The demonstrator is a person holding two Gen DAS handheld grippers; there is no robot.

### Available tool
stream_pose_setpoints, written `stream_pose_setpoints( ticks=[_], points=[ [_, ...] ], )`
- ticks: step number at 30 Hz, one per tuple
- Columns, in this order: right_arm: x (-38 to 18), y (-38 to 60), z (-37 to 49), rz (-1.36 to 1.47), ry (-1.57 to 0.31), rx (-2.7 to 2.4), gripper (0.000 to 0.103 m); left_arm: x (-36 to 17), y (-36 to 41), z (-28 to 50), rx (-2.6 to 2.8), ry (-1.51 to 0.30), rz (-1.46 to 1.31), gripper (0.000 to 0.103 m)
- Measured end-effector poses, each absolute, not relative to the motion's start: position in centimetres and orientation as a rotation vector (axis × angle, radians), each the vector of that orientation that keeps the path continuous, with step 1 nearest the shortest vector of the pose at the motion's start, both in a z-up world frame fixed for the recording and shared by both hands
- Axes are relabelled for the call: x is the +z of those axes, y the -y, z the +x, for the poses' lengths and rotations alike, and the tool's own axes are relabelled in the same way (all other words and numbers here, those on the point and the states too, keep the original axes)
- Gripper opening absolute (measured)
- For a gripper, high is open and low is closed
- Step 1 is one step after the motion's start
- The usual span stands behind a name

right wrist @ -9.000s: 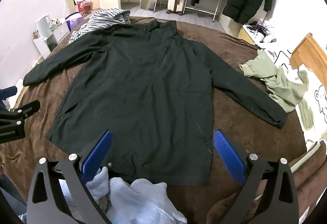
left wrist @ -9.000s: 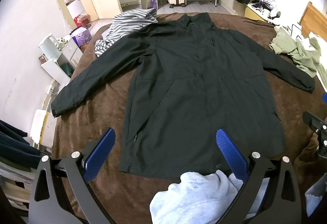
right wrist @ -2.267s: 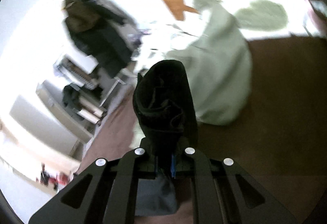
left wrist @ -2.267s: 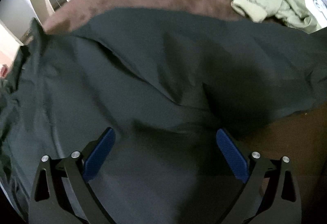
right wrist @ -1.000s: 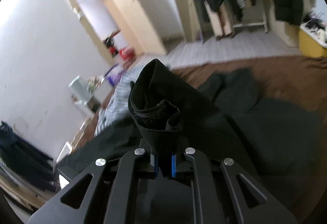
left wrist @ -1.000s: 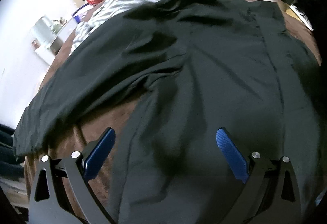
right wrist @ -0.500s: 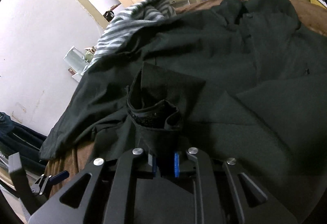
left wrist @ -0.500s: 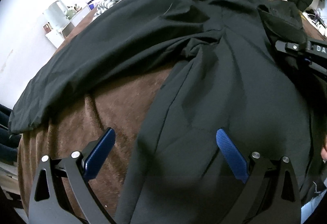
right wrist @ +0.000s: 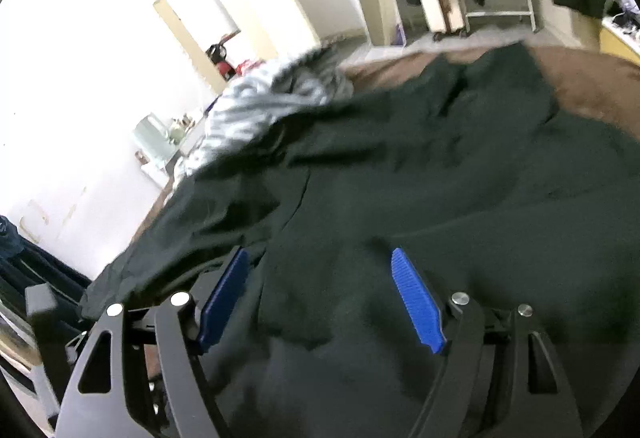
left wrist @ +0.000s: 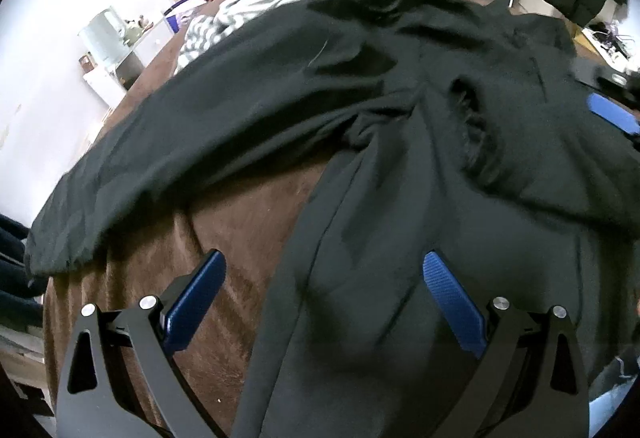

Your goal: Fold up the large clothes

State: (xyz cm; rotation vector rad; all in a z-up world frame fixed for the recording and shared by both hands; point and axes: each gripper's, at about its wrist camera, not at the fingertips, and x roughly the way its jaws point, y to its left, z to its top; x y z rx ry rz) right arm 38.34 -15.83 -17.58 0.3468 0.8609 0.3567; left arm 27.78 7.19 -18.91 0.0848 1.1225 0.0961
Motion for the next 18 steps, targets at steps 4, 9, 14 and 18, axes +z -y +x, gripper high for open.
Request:
stream_pose_setpoints(
  ticks=[4,9,14,18],
  points=[
    [-15.1,21.2,36.0,0.311,-0.842,0.264,0.080,-17.3,-5.3,29.1,0.039,-1.104,0.072,0.097],
    [-15.2,29.5,33.1,0.339,-0.851,0.105,0.080,-17.5,-1.8,32.1,-0.063,-1.112,0.026,0.097],
    [-17.5,35.2,30.8,0.420,-0.885,-0.022,0.080,-19.1,1.8,34.4,-0.123,-1.126,0.048,0.097],
    [-19.3,37.4,29.7,0.417,-0.887,-0.096,0.079,-20.6,4.1,35.6,-0.149,-1.139,0.066,0.097]
  ],
)
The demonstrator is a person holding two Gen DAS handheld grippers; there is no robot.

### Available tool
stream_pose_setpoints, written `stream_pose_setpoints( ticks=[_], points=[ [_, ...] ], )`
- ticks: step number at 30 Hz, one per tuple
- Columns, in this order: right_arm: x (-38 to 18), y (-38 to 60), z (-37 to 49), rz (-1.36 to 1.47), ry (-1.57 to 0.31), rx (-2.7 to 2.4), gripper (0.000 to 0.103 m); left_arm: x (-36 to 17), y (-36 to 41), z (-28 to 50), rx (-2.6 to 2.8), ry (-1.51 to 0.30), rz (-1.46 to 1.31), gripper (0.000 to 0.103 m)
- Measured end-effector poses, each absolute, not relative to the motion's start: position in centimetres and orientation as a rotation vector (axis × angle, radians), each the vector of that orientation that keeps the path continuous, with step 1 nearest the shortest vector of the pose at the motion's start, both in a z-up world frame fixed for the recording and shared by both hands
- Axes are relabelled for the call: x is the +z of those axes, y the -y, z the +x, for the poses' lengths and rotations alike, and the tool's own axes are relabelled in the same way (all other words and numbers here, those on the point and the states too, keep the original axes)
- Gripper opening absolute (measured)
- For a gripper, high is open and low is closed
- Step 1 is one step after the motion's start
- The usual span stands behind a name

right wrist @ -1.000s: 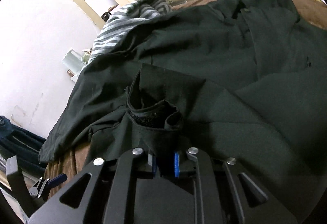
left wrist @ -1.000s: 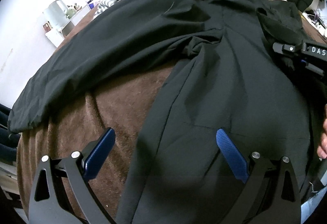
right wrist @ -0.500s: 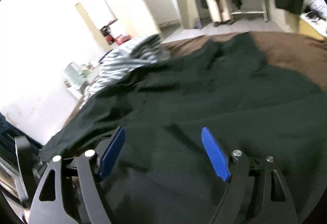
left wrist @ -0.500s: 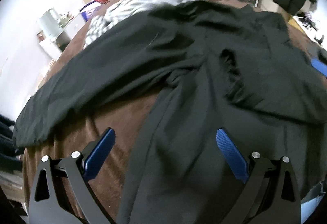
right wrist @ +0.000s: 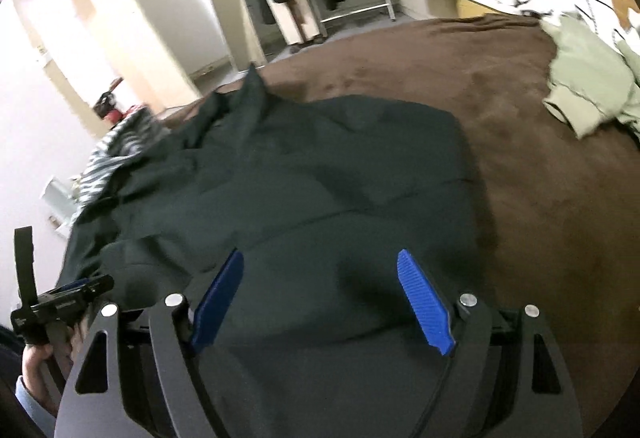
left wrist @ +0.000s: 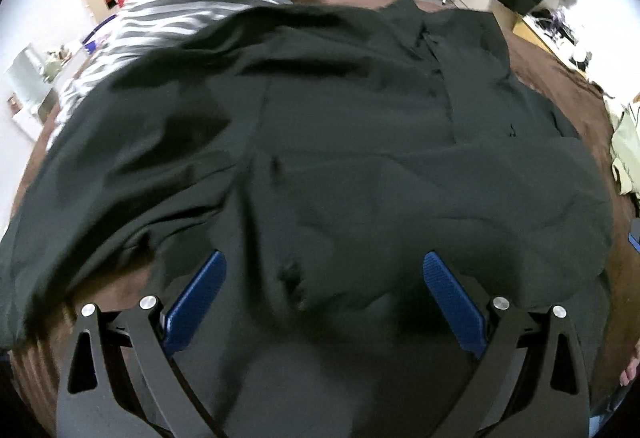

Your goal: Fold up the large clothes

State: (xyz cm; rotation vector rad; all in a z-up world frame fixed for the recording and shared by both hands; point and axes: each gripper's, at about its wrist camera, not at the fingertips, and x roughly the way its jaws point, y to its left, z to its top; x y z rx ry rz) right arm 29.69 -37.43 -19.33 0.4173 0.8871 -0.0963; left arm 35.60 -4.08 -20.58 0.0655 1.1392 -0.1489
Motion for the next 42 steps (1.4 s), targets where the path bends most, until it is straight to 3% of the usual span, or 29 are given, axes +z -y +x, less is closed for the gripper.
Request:
stream_pose_setpoints(
  ticks=[3,14,27,30,36,42],
  points=[
    [-21.0,37.7,30.9,0.367,-0.905,-0.132,0.065,-22.2,5.4,36.2,-0.148,-1.165,0.101,0.097],
    [-26.9,36.8,34.3,0.141,-1.053,-0.214,0.063,-26.2,5.0,35.7,-0.103,-1.229,0.109,0.098],
    [-27.9,37.6,35.0,0.151,-1.072,-0.204,0.069,-26.6,3.7,36.0,-0.086,-1.221,0.070,0.098],
    [-27.4,37.5,35.4,0.162,-1.073,-0.183,0.080,-26.3,3.6,35.6,-0.079,-1.231,0.065,0.098],
    [-23.1,36.0,34.6,0.158,-0.973,-0.177,0.091,-23.9,2.9,35.6,-0.080,-1.205,0.065,0.097],
    [-18.7,33.3,33.7,0.139,-0.909,-0.126,0.092,-20.1,1.4,35.0,-0.058,-1.155,0.036,0.097]
  ],
)
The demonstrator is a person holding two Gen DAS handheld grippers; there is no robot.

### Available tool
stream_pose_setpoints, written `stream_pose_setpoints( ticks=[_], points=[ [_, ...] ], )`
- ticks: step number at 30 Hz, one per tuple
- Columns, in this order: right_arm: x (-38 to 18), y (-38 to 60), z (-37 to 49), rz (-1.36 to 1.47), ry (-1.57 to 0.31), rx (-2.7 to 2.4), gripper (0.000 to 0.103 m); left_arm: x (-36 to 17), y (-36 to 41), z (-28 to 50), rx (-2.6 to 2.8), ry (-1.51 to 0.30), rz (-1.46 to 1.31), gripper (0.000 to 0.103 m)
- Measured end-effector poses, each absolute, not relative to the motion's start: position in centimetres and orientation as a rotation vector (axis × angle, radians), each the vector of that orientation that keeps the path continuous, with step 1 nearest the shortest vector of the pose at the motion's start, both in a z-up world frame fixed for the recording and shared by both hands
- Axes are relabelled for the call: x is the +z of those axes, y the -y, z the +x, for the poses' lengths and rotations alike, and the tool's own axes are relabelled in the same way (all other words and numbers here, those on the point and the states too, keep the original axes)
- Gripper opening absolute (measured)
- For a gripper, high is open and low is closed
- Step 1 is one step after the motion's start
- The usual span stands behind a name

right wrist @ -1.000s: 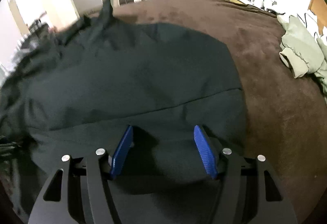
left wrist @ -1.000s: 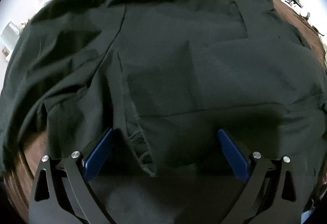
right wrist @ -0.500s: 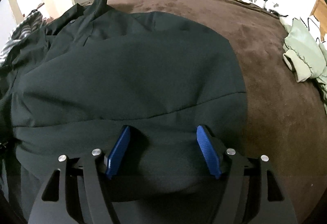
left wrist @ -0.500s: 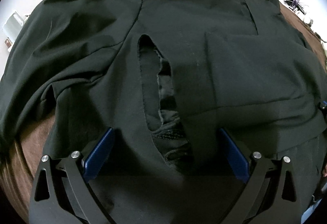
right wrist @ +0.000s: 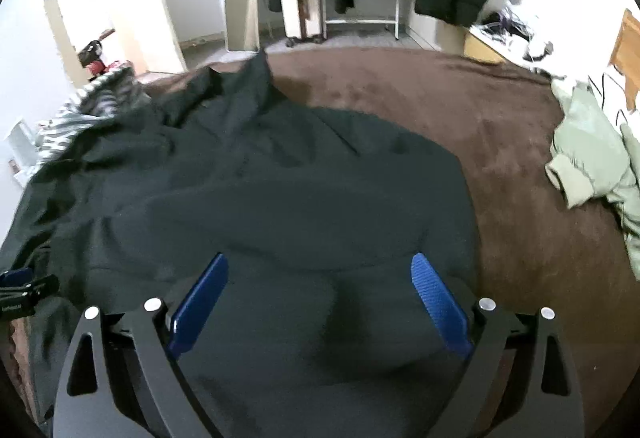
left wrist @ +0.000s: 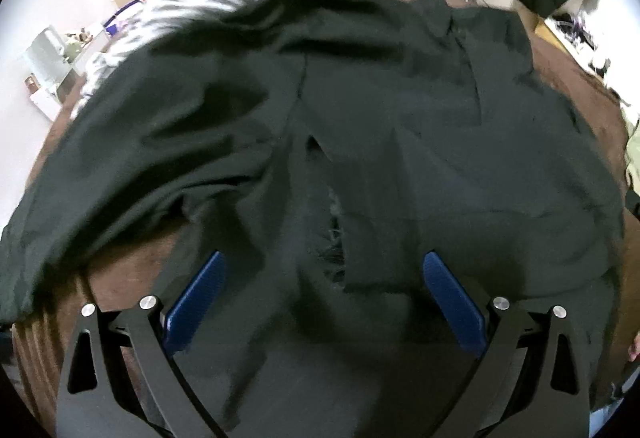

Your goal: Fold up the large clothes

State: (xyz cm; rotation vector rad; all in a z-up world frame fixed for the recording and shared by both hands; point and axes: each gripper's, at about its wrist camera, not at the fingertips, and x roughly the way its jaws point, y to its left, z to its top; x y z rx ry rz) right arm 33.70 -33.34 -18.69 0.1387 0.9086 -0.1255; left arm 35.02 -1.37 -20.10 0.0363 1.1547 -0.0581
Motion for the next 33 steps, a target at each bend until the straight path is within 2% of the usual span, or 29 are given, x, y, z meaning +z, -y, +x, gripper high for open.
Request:
stream_pose_setpoints(
  ticks=[9,15,23,33],
  points=[
    [-14.4,29.1,33.2,0.101,-0.884,-0.041,0.096,-15.8,-4.8,31.1,0.084,-1.083,-0.058,0.097],
    [-13.0,24.8,34.5,0.068,-0.885,0.023,0.096,-15.3,-11.5,28.6,0.219,-1.048,-0.117,0.097],
    [-14.6,17.4,35.9,-0.015,-0.919,0.121,0.096,-16.7,-22.7,23.8,0.381,-0.924,-0.290,0.097],
    [-17.8,10.8,35.7,-0.096,-0.947,0.199,0.096,-20.9,-34.2,18.2,0.610,-0.799,-0.525,0.097]
  ],
)
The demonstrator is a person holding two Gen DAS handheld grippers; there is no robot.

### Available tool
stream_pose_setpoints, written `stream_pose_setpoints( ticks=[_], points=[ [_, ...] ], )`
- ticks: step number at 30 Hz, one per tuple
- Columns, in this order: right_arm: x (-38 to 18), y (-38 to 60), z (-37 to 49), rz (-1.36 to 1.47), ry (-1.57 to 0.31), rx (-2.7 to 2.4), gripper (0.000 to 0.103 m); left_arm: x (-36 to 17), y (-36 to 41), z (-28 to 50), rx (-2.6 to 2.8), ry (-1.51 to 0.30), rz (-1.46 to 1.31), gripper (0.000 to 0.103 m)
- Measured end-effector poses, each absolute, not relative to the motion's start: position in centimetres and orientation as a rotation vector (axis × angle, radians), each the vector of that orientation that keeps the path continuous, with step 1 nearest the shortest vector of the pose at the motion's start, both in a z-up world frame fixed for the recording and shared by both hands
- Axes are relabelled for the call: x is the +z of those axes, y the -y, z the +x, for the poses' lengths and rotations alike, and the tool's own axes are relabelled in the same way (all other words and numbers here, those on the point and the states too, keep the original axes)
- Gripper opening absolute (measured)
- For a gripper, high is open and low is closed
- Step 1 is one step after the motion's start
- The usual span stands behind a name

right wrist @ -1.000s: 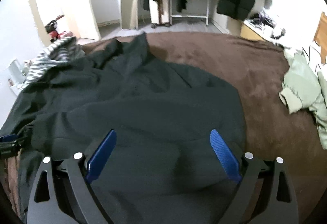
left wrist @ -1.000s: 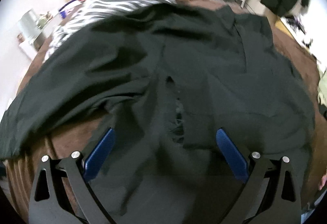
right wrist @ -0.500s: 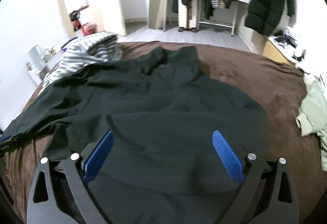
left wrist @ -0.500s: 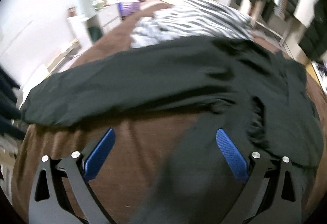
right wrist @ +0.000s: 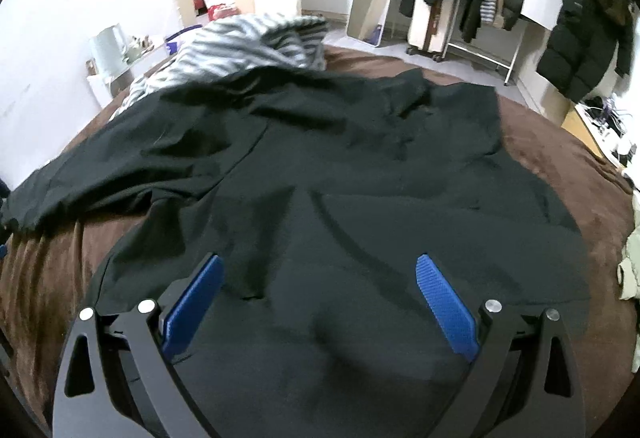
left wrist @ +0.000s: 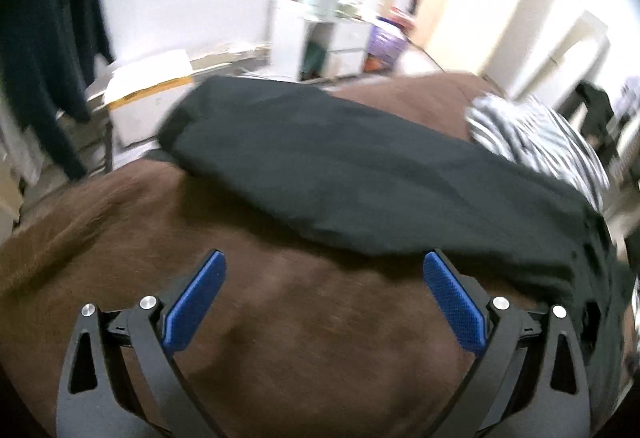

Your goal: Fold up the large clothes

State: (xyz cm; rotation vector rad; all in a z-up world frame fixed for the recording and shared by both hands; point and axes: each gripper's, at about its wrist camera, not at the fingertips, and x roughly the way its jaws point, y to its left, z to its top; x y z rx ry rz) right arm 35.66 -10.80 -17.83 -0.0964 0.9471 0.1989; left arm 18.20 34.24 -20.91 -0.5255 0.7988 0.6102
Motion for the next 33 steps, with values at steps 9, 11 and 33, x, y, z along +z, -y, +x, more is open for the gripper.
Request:
stream_pose_setpoints(
  ticks=[9,11,33],
  points=[
    [-21.7,5.7,35.3,-0.116,-0.995,0.272,0.096,-23.9,-39.3,17.5,0.641,-0.737,-0.684,0.094],
    [-22.3,4.7,35.4,-0.117,-1.000,0.293,0.096,-24.4,-40.4,17.7,0.619,-0.723,-0.734,0.088],
    [-24.7,-1.3,42.8,-0.042,-1.000,0.393,0.057,-19.2,-41.1,22.8,0.516,-0.699,-0.571,0.007]
  ],
)
